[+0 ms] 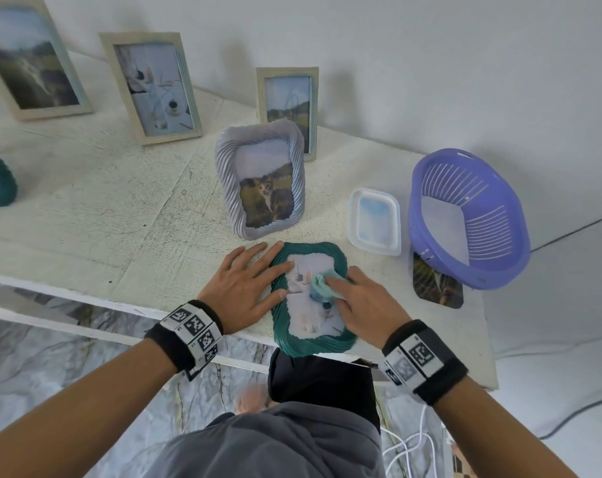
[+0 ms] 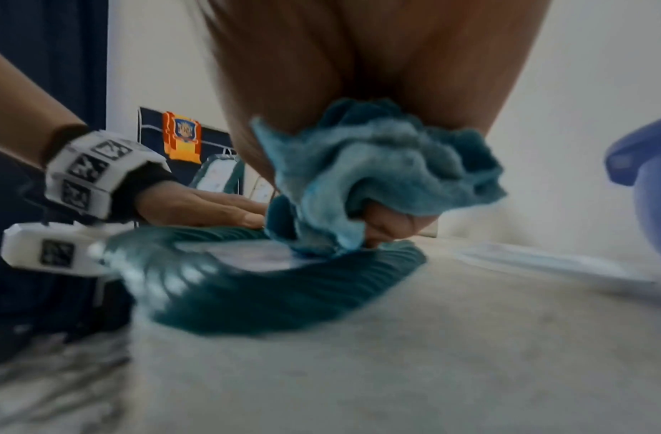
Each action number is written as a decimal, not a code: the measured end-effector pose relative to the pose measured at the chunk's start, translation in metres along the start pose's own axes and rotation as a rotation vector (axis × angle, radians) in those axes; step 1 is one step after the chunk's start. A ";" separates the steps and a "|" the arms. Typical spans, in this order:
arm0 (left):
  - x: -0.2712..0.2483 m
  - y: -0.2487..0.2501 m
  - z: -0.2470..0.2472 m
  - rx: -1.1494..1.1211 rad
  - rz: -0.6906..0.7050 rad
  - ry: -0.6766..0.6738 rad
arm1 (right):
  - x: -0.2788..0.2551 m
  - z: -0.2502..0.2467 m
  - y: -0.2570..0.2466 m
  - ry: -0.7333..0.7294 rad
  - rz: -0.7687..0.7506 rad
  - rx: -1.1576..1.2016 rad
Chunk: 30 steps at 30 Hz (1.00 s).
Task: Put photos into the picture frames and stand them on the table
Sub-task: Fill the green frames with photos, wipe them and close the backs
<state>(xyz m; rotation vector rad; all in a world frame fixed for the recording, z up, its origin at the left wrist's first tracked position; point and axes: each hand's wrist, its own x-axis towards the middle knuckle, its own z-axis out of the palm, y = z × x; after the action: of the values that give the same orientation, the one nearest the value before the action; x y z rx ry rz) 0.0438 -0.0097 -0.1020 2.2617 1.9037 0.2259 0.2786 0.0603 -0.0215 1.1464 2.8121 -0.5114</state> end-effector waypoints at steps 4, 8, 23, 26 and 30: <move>0.000 -0.001 0.000 -0.001 -0.003 -0.009 | -0.022 0.011 -0.019 -0.121 -0.001 0.076; 0.000 -0.002 -0.001 -0.019 0.003 -0.023 | -0.034 0.014 -0.008 -0.151 -0.123 0.032; 0.000 -0.001 -0.004 -0.027 -0.009 -0.051 | -0.025 0.018 -0.018 -0.063 0.166 0.040; 0.000 0.000 -0.005 -0.031 -0.012 -0.052 | -0.008 0.014 -0.017 -0.017 0.253 0.070; 0.000 0.001 -0.006 -0.027 -0.016 -0.051 | -0.026 0.022 -0.032 -0.057 0.261 0.141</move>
<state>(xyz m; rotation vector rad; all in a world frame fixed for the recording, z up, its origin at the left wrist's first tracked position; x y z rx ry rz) 0.0431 -0.0098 -0.0963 2.2120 1.8812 0.1892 0.2736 0.0147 -0.0286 1.4721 2.5591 -0.7135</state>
